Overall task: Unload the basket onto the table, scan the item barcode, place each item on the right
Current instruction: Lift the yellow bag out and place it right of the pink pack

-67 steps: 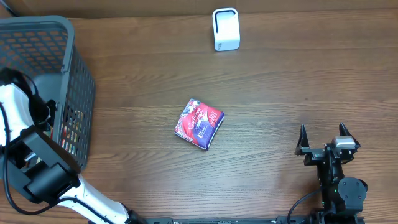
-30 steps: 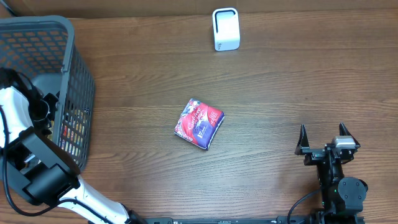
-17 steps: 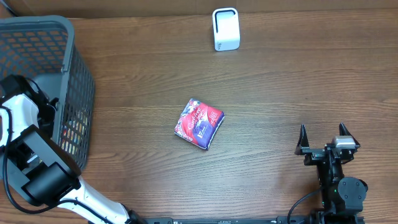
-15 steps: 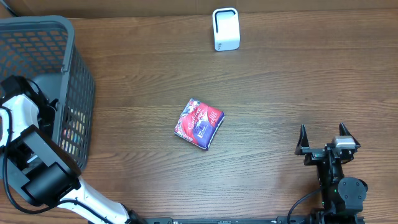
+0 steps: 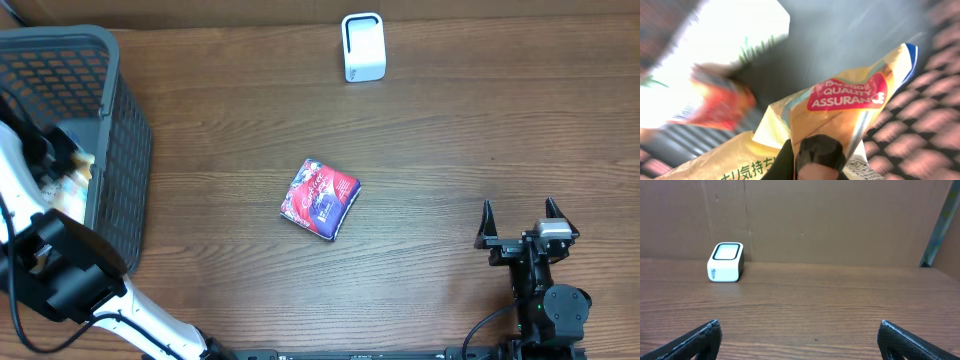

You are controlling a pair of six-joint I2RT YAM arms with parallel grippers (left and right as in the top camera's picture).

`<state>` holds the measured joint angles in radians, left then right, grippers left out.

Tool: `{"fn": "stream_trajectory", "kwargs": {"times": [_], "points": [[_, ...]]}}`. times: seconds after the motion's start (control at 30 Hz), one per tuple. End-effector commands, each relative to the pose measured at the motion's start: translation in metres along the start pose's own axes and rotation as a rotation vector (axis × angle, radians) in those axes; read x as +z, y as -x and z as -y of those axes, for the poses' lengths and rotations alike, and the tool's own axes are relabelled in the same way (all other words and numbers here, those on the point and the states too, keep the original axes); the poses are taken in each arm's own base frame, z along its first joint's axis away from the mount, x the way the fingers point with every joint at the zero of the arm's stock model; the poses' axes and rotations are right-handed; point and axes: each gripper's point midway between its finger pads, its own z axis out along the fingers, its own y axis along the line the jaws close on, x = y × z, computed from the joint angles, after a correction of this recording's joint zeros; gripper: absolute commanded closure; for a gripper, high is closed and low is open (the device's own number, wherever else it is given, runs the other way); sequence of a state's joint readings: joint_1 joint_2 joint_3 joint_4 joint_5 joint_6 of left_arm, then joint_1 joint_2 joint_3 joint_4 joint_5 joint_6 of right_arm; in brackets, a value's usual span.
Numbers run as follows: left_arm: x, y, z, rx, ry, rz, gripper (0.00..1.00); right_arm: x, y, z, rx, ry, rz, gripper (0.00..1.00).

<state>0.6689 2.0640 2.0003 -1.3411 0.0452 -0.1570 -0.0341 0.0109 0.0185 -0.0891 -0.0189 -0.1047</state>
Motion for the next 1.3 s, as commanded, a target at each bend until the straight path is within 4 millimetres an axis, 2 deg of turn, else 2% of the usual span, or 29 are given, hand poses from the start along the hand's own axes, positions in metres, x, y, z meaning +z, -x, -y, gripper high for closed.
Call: {"fn": "stream_trajectory", "kwargs": {"times": [0.0, 0.13, 0.23, 0.3, 0.37, 0.43, 0.6, 0.7, 0.8, 0.93, 1.0, 1.1, 1.13, 1.17, 1.27], "points": [[-0.111, 0.047, 0.015, 0.011, -0.048, 0.304, 0.96, 0.000, -0.002, 0.001, 0.003, -0.007, 0.002, 0.00], [-0.197, 0.058, 0.021, -0.012, -0.095, 0.525, 0.96, 0.000, -0.002, 0.001, 0.003, -0.007, 0.002, 0.00], [-0.249, 0.050, 0.030, -0.042, -0.169, 0.646, 0.96, 0.000, -0.002, 0.001, 0.003, -0.007, 0.002, 0.00], [-0.276, 0.038, 0.044, -0.019, -0.258, 0.691, 0.96, 0.000, -0.002, 0.001, 0.003, -0.007, 0.002, 0.00], [-0.297, 0.018, 0.069, 0.046, -0.391, 0.699, 0.96, 0.000, -0.002, 0.001, 0.003, -0.007, 0.002, 0.00], [-0.312, -0.008, 0.104, 0.139, -0.558, 0.661, 0.96, 0.000, -0.002, 0.001, 0.003, -0.007, 0.002, 0.00], [-0.329, -0.078, 0.195, 0.438, -0.865, 0.507, 0.96, 0.000, -0.002, 0.001, 0.003, -0.007, 0.002, 0.00], [-0.324, -0.118, 0.241, 0.585, -0.916, 0.422, 0.96, 0.000, -0.002, 0.001, 0.003, -0.007, 0.002, 0.00], [-0.311, -0.163, 0.284, 0.738, -0.923, 0.335, 0.96, 0.000, -0.002, 0.001, 0.003, -0.007, 0.002, 0.00], [-0.277, -0.228, 0.333, 0.896, -0.860, 0.191, 0.96, 0.000, -0.002, 0.001, 0.003, -0.007, 0.002, 0.00], [-0.253, -0.266, 0.360, 0.988, -0.811, 0.118, 0.96, 0.000, -0.002, 0.001, 0.003, -0.007, 0.002, 0.00], [-0.217, -0.307, 0.387, 1.080, -0.727, 0.057, 0.96, 0.000, -0.002, 0.001, 0.003, -0.007, 0.002, 0.00], [-0.196, -0.322, 0.398, 1.103, -0.661, 0.042, 0.96, 0.000, -0.002, 0.001, 0.003, -0.007, 0.002, 0.00], [-0.183, -0.329, 0.403, 1.111, -0.614, 0.037, 0.96, 0.000, -0.002, 0.001, 0.003, -0.007, 0.002, 0.00], [-0.126, -0.351, 0.418, 1.118, -0.420, 0.033, 0.96, 0.000, -0.002, 0.001, 0.003, -0.007, 0.002, 0.00]]}}
